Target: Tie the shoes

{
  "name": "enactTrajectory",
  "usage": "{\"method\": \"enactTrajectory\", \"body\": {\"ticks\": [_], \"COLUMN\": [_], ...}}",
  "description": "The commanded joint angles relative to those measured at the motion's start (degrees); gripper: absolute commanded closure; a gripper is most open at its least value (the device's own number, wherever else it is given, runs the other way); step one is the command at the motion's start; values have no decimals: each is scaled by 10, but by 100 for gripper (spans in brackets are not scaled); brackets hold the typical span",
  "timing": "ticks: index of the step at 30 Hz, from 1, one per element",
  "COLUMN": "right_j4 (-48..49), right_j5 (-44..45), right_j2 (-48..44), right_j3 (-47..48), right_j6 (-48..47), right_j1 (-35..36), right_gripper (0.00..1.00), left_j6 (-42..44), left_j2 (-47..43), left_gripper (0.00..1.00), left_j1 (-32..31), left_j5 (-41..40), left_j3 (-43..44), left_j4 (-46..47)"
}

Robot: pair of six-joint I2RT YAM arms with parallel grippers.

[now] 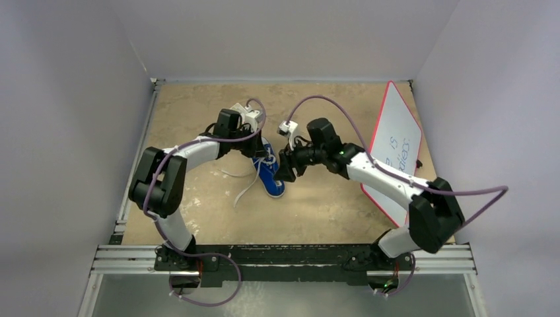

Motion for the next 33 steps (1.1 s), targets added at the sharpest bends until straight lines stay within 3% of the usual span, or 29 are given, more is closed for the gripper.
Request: {"method": "enactTrajectory", "body": {"ticks": [1,5,7,13,17,33], "right_j4": [164,170,190,230,198,189], "right_j5": [66,115,184,262,282,325], "right_j2": [-71,-42,-5,135,208,319], "right_j3": [-57,-65,-50,44,121,180], "right_j6": [-145,-340,-387,-466,-504,-577], "right_j1": [23,96,126,170,178,178], "right_gripper": [39,36,36,33,32,34], "left_j6": [5,-30,-43,-53,-43,-23], "left_j2": [22,63,80,95,102,108], "left_gripper": [100,100,100,100,100,100], "left_j1": [16,16,16,16,27,37], "left_j5": [43,31,30,39,18,63], "left_j3": [53,88,103,126,132,138], "left_j4": [-36,-47,-58,-68,-99,-127]}}
